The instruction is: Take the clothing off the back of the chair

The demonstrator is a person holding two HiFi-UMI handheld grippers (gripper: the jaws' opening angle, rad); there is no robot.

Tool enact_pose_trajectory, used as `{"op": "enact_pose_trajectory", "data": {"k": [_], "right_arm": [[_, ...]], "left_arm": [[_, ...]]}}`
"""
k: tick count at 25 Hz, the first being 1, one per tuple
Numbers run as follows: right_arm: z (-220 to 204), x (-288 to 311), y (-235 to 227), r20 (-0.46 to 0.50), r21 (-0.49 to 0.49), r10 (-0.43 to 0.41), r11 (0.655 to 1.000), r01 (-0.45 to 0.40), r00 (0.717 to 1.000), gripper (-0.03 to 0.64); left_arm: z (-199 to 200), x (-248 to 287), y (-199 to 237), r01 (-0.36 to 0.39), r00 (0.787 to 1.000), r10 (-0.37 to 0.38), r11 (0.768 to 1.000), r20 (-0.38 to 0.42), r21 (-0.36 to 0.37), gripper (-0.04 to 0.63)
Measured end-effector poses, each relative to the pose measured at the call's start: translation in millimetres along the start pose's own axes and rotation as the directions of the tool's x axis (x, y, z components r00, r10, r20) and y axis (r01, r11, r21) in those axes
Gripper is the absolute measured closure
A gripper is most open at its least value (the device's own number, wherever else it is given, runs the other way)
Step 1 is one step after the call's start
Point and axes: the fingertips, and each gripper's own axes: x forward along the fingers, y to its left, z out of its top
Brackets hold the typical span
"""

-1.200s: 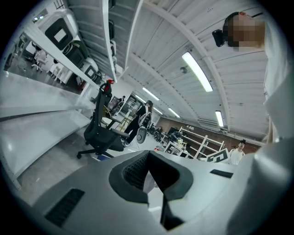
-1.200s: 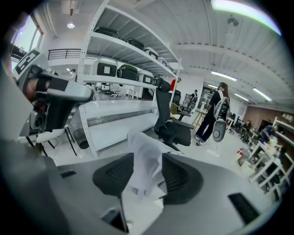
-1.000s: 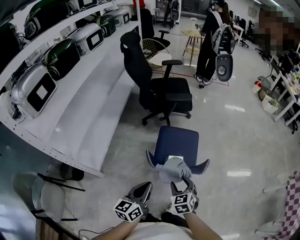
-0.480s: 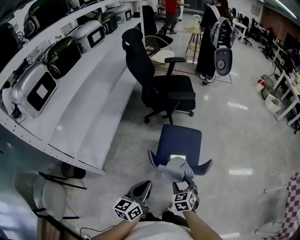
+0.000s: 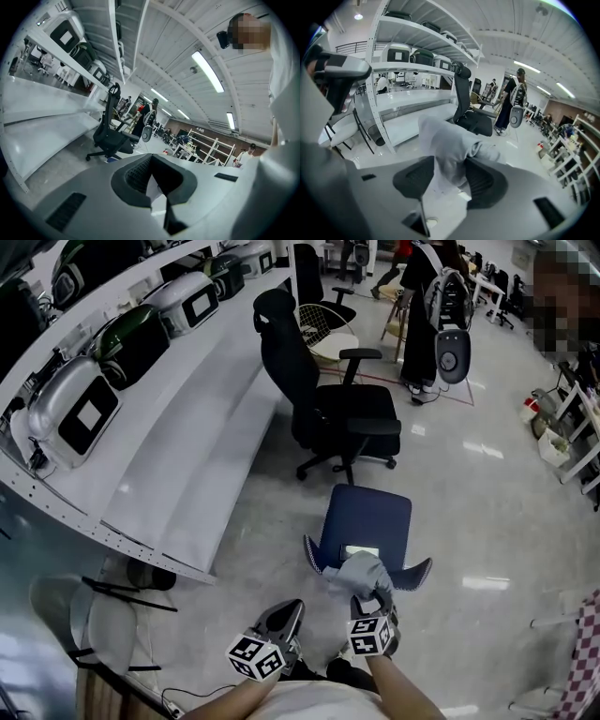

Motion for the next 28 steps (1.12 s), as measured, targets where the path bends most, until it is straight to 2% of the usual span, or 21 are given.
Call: {"op": "enact_pose_trajectory", "data": {"k": [4,7,10,17,28], "right_arm": [[-1.5,1.1,-6.1,-0.009,0.009,-0.015,1.0,0.016,1.0,0.465],[-1.3,1.7,-5.2,-0.008,0.004,-0.005,1.0,0.005,1.0,0.489],[-0.6,1.6,-2.3,-0.007,-0.018,0.014,1.0,-0.014,1.0,0.552],[3.2,-16.8,3.4,0.029,0.016,0.038,0.999,-0.038,0.999,0.571],[25.5,-54.2,-8.7,0.156,0.084,0.06,0.994,-0.074,0.986,0.591]], "left_arm": [[-2.1,-2.4,2.2,-0.006,1.0,0.006,1.0,-0.004,-0.006,0.588],[-2.3,-2.9,4.1,-0.004,1.0,0.004,1.0,-0.004,-0.008,0.588],[-2.8,-2.0,3.8,0.002,1.0,-0.002,1.0,-0.006,-0.013,0.588],[-4.0,3.8,-3.8,0.032,0.999,-0.032,0.999,-0.014,-0.016,0.588],[-16.6,22.4,-37.0,0.09,0.995,-0.091,0.996,-0.033,-0.015,0.588]]}}
